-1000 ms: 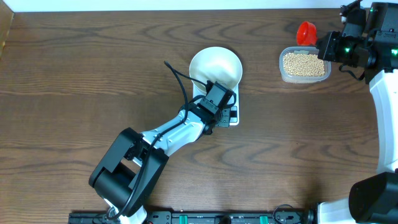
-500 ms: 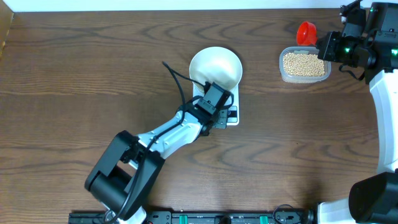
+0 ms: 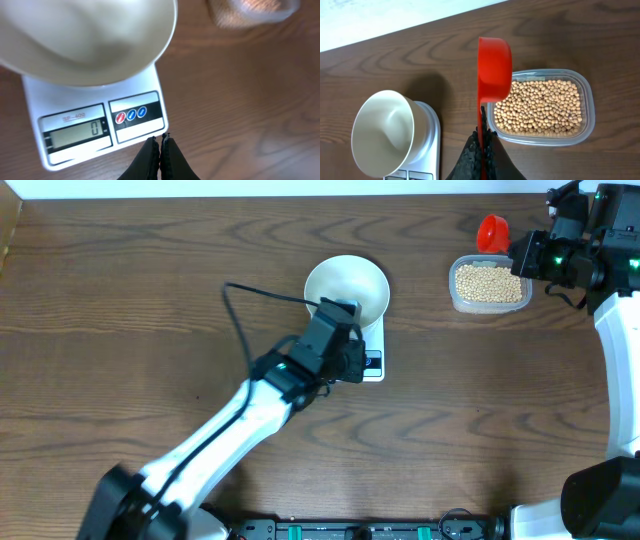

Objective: Scoop item into bowl and weigh 50g on scale
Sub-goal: 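Lift the left gripper away from the scale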

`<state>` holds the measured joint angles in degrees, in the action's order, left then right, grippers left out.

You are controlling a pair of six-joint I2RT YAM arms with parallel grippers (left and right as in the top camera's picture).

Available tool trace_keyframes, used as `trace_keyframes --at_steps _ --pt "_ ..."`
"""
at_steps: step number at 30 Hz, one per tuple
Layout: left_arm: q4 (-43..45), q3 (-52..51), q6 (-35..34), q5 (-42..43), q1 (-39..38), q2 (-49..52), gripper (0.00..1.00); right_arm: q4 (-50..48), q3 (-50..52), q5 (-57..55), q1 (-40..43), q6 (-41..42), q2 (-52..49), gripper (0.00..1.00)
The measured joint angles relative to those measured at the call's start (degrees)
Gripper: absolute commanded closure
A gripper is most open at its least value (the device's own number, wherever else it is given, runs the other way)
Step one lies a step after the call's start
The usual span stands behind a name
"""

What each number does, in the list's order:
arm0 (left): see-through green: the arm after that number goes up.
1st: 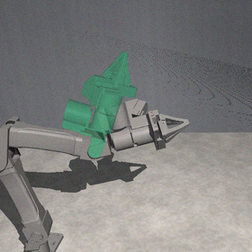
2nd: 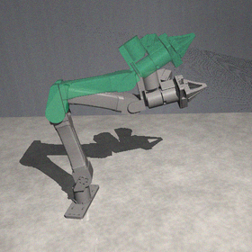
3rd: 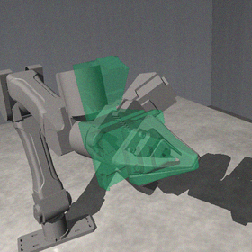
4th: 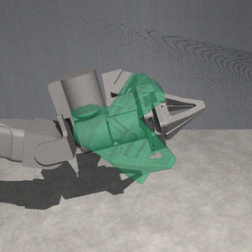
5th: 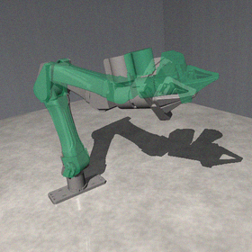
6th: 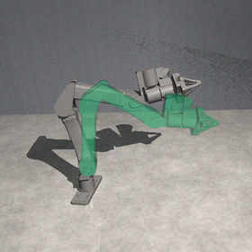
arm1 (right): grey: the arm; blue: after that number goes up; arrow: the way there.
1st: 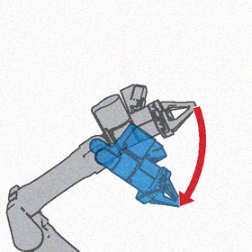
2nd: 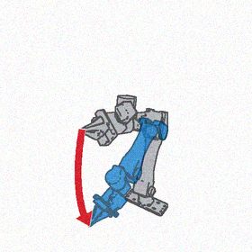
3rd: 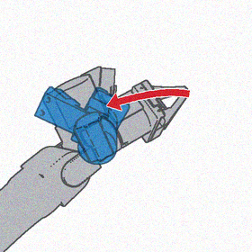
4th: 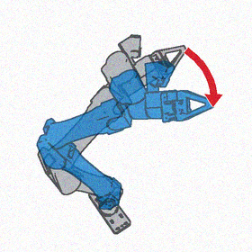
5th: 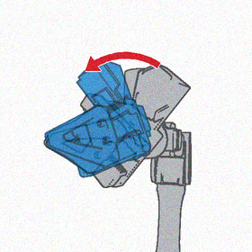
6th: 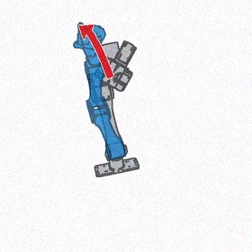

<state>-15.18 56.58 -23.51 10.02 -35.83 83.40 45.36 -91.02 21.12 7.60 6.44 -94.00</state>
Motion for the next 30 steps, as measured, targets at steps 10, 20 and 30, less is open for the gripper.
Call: trace_keyframes --at_steps 10,20,30 --pt "-5.3 0.0 -4.0 -2.0 22.6 -18.4 0.93 -3.7 0.0 -0.2 0.1 -0.1 0.0 0.99" --pt "-5.2 0.0 -7.0 -4.6 44.2 -17.0 0.72 -5.4 0.0 -1.4 0.1 -0.2 0.0 0.99" --pt "12.4 -0.1 -8.4 -7.2 47.9 -6.0 0.62 -8.6 0.0 -6.6 0.1 -0.5 0.0 0.99"
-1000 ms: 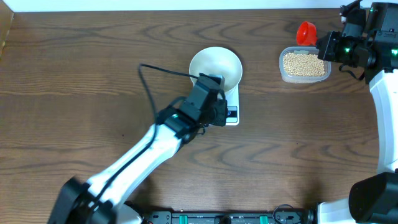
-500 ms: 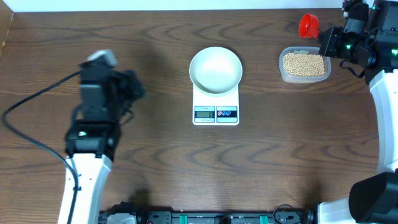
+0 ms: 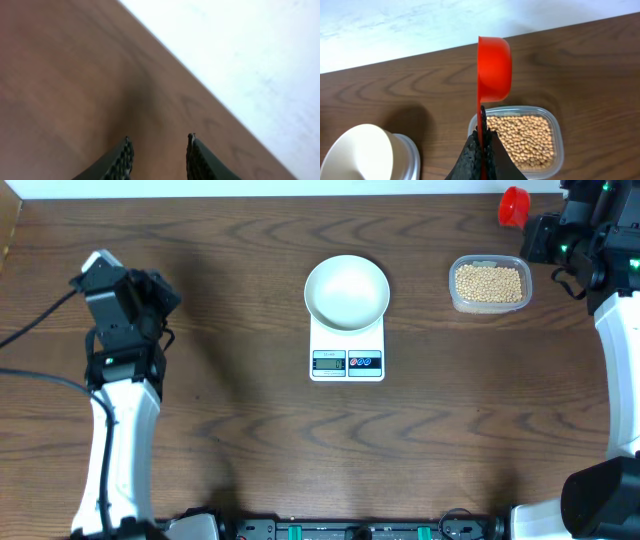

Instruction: Scoop item into bowl and weigh 50g on scale

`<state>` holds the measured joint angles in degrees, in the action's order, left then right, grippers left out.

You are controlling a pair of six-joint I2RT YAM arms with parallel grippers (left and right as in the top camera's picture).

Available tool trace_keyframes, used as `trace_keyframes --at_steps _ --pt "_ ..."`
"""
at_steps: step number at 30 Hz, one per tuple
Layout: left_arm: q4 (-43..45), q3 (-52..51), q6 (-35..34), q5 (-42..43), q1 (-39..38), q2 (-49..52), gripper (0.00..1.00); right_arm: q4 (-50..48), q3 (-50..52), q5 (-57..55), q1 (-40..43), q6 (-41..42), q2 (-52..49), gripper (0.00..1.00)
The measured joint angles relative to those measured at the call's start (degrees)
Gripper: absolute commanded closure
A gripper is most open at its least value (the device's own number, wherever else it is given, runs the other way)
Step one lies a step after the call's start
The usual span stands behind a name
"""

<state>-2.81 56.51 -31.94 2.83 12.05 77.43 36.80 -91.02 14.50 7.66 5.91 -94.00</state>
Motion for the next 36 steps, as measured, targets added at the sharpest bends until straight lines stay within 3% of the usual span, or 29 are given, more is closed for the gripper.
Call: trace_keyframes --at_steps 3,6,13,22,29,36 --pt "5.9 0.0 0.0 0.4 0.0 2.4 0.64 0.3 0.0 -0.8 0.0 0.6 0.0 0.99" --pt "9.2 0.0 0.3 3.4 0.0 3.7 0.73 1.2 0.0 -1.3 0.0 1.1 0.0 0.99" --pt "7.9 0.0 3.4 16.3 -0.2 4.0 0.8 3.6 0.0 -1.5 0.0 0.6 0.0 0.99" --pt "-11.3 0.0 15.7 27.1 -9.1 4.0 0.85 6.6 0.0 -1.5 0.0 -0.5 0.0 0.99" --pt "-19.1 0.0 26.6 28.8 -18.3 4.0 0.86 7.5 0.0 -1.5 0.0 -1.2 0.0 0.99" --pt "-26.8 0.0 35.9 26.3 -21.0 3.6 0.9 7.6 0.0 -1.5 0.0 -1.9 0.0 0.99"
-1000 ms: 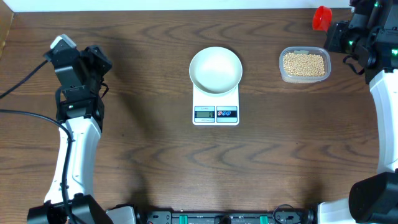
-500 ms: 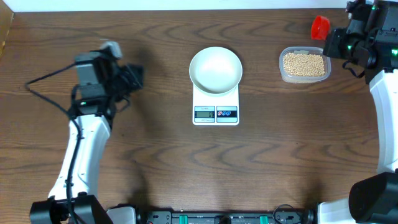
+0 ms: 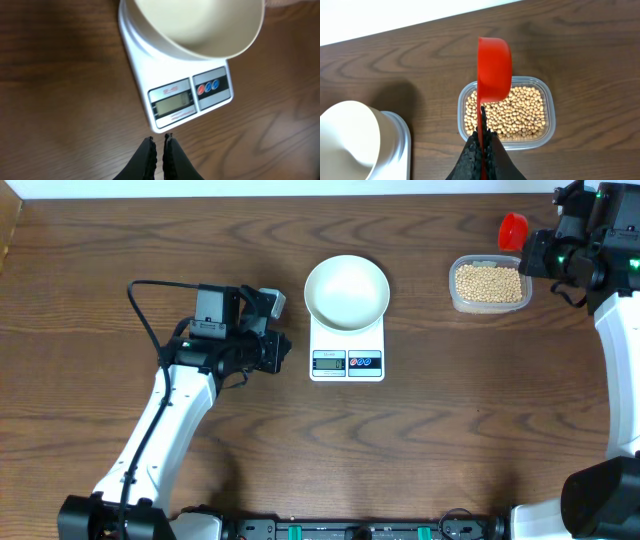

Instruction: Scoop item into bowl and weigh 50g on scale

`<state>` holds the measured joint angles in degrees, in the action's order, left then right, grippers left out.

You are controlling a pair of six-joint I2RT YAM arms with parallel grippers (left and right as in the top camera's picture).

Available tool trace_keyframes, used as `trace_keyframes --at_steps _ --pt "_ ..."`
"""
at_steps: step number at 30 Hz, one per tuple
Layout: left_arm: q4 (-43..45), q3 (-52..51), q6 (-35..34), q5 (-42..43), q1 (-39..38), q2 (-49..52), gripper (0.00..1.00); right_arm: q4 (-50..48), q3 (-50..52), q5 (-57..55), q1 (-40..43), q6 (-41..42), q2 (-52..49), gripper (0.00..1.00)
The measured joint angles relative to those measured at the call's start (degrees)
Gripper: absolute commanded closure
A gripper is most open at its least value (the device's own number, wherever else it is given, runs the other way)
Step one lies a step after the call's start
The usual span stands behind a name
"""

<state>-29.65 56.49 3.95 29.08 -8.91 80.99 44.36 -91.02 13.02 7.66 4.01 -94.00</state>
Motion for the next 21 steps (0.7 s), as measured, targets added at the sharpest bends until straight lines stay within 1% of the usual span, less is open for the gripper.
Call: trace_keyframes --at_steps 10,18,21 --pt "-0.1 0.0 6.7 -2.1 0.0 -8.0 0.91 0.0 0.0 0.0 0.0 -1.6 0.0 0.99" --pt "-0.3 0.0 8.1 -2.3 0.0 -7.5 0.9 0.0 0.0 0.0 0.0 -1.7 0.0 0.99" --pt "-2.3 0.0 8.2 -2.3 0.0 -6.4 0.91 0.0 0.0 0.0 0.0 -1.7 0.0 0.99"
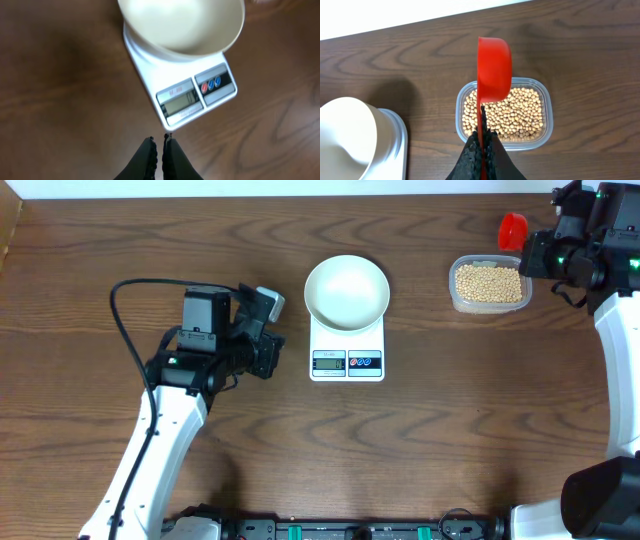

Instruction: Scoop item into bowl and weigh 50g on scale

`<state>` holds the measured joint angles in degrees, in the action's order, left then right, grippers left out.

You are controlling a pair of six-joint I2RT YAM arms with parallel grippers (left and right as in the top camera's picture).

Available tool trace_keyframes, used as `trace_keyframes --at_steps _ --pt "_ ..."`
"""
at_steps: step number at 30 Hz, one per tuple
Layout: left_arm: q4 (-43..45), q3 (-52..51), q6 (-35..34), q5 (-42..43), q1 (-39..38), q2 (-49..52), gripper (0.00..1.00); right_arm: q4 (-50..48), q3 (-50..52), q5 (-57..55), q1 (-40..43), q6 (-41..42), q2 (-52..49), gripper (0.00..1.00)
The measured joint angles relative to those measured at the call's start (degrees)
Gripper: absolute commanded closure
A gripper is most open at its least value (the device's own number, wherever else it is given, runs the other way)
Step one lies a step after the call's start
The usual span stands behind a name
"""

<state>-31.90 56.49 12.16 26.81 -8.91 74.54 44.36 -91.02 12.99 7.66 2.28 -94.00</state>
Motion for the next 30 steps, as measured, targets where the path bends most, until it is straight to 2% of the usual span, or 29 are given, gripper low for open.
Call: trace_keyframes --at_steps 10,14,15,16,18,20,21,22,30 --pt "-2.5 0.0 2.3 -0.2 -2.2 1.2 0.92 0.0 0.0 0.0 0.0 0.0 0.0 0.99" --pt "-3.1 0.0 3.2 -0.2 -3.7 1.2 0.89 0.2 0.0 0.0 0.0 0.0 0.0 0.99" --pt "-3.2 0.0 3.3 -0.2 -3.7 1.2 0.86 0.2 0.0 0.0 0.0 0.0 0.0 0.99" --pt "-3.4 0.0 3.4 -0.2 -3.7 1.2 0.79 0.2 0.0 0.0 0.0 0.0 0.0 0.99" --pt "-3.5 0.0 4.0 -0.2 -3.7 1.2 0.58 0.2 0.0 0.0 0.0 0.0 0.0 0.99" --pt "-3.6 0.0 4.2 -0.2 -3.7 1.2 0.42 0.2 0.0 0.0 0.0 0.0 0.0 0.99" --pt "-3.7 0.0 4.3 -0.2 -3.7 1.2 0.19 0.2 0.0 0.0 0.0 0.0 0.0 0.99" --pt "-3.7 0.0 4.4 -0.2 -3.7 1.2 0.01 0.2 0.0 0.0 0.0 -0.1 0.0 0.99" --pt "-3.7 0.0 4.4 -0.2 -3.7 1.2 0.01 1.8 0.0 0.0 0.0 -0.2 0.0 0.99"
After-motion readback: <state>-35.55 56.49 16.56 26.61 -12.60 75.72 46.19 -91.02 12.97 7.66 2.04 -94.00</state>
